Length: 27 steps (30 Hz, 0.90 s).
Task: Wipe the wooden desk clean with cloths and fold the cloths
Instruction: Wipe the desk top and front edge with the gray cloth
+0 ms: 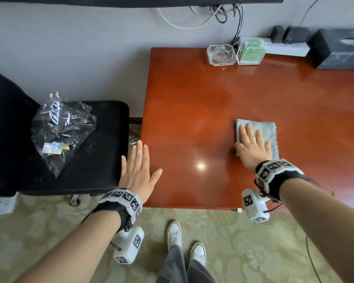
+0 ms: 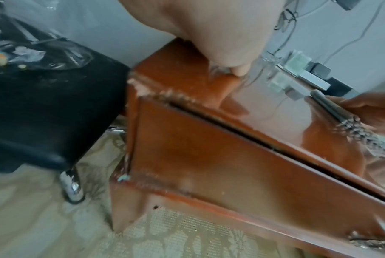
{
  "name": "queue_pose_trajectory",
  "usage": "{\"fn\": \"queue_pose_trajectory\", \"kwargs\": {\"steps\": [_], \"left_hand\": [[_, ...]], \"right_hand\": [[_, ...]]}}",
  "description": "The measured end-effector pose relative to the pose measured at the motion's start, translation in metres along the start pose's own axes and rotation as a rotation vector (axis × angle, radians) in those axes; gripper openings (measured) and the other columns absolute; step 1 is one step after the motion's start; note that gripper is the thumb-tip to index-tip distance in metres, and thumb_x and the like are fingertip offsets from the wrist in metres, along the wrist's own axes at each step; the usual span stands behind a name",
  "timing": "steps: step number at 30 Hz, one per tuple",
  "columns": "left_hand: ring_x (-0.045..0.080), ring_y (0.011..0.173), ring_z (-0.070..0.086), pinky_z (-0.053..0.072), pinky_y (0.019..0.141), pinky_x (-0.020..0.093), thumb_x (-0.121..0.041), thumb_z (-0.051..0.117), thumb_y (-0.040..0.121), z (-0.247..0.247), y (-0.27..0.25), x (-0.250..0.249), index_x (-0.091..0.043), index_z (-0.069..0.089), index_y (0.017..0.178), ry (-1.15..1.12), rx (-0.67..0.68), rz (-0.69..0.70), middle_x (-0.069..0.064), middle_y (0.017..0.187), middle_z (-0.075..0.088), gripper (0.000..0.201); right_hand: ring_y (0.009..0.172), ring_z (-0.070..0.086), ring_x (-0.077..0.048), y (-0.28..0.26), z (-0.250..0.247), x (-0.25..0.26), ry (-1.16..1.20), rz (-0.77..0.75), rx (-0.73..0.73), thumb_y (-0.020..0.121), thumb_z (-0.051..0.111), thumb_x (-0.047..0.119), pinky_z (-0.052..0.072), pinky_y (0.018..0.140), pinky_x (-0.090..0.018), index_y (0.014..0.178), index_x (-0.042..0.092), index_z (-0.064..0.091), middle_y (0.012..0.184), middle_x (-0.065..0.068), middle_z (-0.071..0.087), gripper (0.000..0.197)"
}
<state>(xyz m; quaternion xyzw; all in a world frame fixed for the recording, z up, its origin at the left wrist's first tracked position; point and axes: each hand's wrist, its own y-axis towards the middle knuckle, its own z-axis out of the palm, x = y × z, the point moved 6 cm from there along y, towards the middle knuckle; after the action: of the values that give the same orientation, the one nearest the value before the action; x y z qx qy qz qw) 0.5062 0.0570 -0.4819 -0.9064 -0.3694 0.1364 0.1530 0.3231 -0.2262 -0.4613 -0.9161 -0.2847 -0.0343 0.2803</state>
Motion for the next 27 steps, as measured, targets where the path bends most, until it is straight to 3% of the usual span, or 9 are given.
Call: {"fn": "queue_pose_trajectory", "kwargs": {"steps": [4,10,14,16,17,19,21,23,27], "left_hand": [[0.015,0.149,-0.022,-0.005,0.122,0.049,-0.060,0.015,0.096,0.017,-0.025,0.014,-0.013,-0.029,0.150,-0.118,0.019,-0.072,0.002,0.155,-0.039,0.084],[0.014,0.149,-0.020,-0.002,0.122,0.051,-0.062,0.015,0.097,0.020,-0.034,0.014,-0.017,-0.026,0.152,-0.132,-0.006,-0.075,-0.003,0.157,-0.036,0.082],[0.016,0.150,-0.018,-0.001,0.122,0.053,-0.059,0.013,0.098,0.018,-0.044,0.013,-0.016,-0.021,0.153,-0.094,-0.011,-0.064,-0.002,0.159,-0.032,0.077],[0.018,0.150,-0.019,0.000,0.122,0.053,-0.051,0.017,0.101,0.008,-0.053,0.007,-0.014,-0.016,0.155,-0.102,-0.072,-0.056,0.001,0.160,-0.030,0.073],[0.018,0.150,-0.018,0.000,0.122,0.052,-0.047,0.019,0.101,0.000,-0.056,0.001,-0.014,-0.012,0.156,-0.126,-0.124,-0.036,0.001,0.161,-0.028,0.071],[0.019,0.151,-0.015,0.001,0.123,0.050,-0.041,0.021,0.100,-0.016,-0.059,-0.020,-0.015,-0.004,0.157,-0.140,-0.248,0.079,0.002,0.162,-0.024,0.068],[0.020,0.152,-0.012,0.000,0.123,0.048,-0.042,0.022,0.102,-0.018,-0.054,-0.049,-0.016,0.001,0.158,-0.109,-0.272,0.230,0.001,0.163,-0.020,0.065],[0.020,0.152,-0.012,0.000,0.123,0.049,-0.048,0.021,0.102,-0.003,-0.049,-0.072,-0.018,-0.003,0.158,-0.048,-0.190,0.290,0.000,0.163,-0.020,0.067],[0.020,0.151,-0.017,-0.005,0.122,0.049,-0.056,0.018,0.101,0.023,-0.044,-0.075,-0.021,-0.013,0.156,0.047,-0.138,0.252,-0.002,0.163,-0.021,0.073]], "right_hand": [[0.147,-0.021,-0.027,-0.036,0.032,0.038,-0.068,-0.035,-0.012,0.099,0.025,0.041,-0.008,0.118,-0.055,0.153,0.026,-0.018,0.159,0.004,-0.026,0.070],[0.144,-0.029,-0.028,-0.102,0.095,0.137,-0.179,-0.392,0.046,0.096,0.024,0.044,-0.010,0.116,-0.058,0.151,0.024,-0.022,0.157,0.003,-0.031,0.075],[0.146,-0.025,-0.022,-0.145,0.121,0.172,-0.066,-0.547,0.147,0.099,0.030,0.042,-0.011,0.118,-0.053,0.155,0.023,-0.009,0.159,0.005,-0.025,0.071],[0.147,-0.016,-0.014,-0.145,0.104,0.166,0.231,-0.546,0.133,0.097,0.042,0.026,-0.006,0.121,-0.043,0.156,0.024,0.009,0.161,0.008,-0.018,0.068],[0.148,-0.010,-0.012,-0.139,0.089,0.155,0.344,-0.525,0.048,0.094,0.046,0.019,0.000,0.122,-0.040,0.155,0.024,0.016,0.162,0.008,-0.014,0.069],[0.150,0.001,-0.018,-0.124,0.062,0.122,0.358,-0.414,-0.225,0.089,0.048,0.014,0.011,0.121,-0.040,0.154,0.023,0.023,0.164,0.005,-0.005,0.069],[0.150,0.003,-0.024,-0.110,0.054,0.085,0.256,-0.232,-0.331,0.093,0.044,0.020,0.010,0.121,-0.044,0.155,0.019,0.019,0.164,0.000,-0.003,0.067],[0.150,-0.003,-0.027,-0.102,0.068,0.059,0.107,-0.110,-0.242,0.099,0.037,0.030,0.005,0.121,-0.047,0.156,0.016,0.007,0.163,-0.003,-0.008,0.066],[0.149,-0.012,-0.027,-0.101,0.094,0.044,-0.133,-0.121,-0.203,0.101,0.018,0.047,-0.002,0.121,-0.043,0.155,0.014,-0.010,0.161,-0.005,-0.019,0.069]]}}
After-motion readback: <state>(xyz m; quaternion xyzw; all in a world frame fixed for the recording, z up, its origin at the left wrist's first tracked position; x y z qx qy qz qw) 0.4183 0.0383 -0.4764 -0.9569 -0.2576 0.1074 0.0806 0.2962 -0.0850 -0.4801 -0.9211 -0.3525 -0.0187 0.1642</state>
